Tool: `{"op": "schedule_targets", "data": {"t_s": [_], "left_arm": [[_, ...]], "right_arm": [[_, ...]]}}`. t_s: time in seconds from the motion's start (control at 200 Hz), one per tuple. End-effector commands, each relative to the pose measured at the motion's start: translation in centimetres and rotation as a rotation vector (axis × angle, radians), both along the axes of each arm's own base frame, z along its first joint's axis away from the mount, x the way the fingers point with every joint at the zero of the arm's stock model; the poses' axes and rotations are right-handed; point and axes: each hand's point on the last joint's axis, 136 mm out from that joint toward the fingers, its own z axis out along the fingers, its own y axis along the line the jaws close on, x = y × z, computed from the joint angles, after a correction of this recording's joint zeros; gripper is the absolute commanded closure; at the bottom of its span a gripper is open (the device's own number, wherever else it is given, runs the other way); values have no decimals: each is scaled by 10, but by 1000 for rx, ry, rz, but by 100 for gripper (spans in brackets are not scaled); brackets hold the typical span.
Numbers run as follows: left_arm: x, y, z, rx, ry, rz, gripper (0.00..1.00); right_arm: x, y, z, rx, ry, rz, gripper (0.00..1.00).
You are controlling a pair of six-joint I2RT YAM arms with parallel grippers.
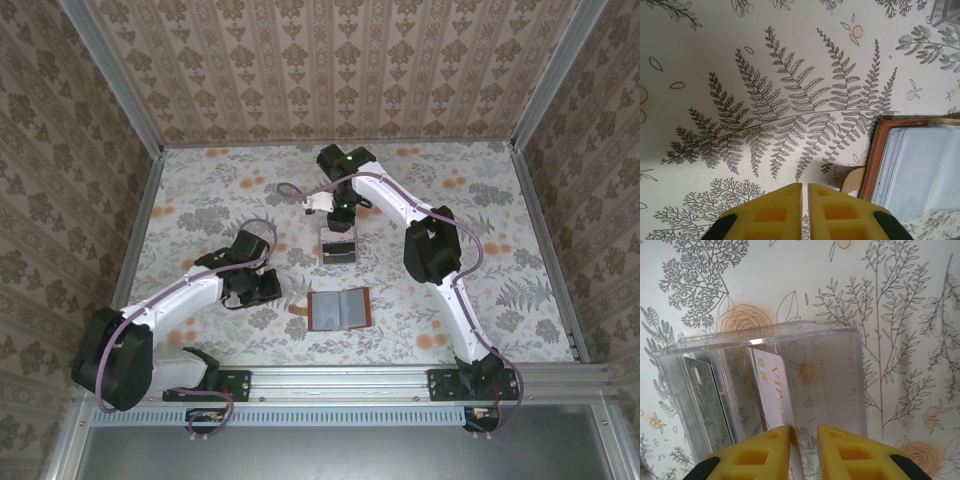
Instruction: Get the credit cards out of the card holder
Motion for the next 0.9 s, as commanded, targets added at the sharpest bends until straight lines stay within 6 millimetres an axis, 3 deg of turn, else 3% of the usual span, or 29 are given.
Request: {"op": "schedule_targets", "data": {"t_s": [0.0,0.145,0.345,0.64,0.89], "left_arm": [[4,-2,7,-3,-6,-13,88],[4,-2,6,-4,-6,-13,88],[4,-2,6,-4,-5,-13,88],[5,-2,6,-4,-6,-14,88],[5,-4,5,-10,0,-13,88]], "right_arm": [[5,-2,30,31,-64,-20,78],[-3,-2,32,44,-45,-8,76],[6,-2,32,48,-90,-21,77],[14,-6,11,-1,-99,-28,78],[3,-6,2,-9,-66,-7,78]]}}
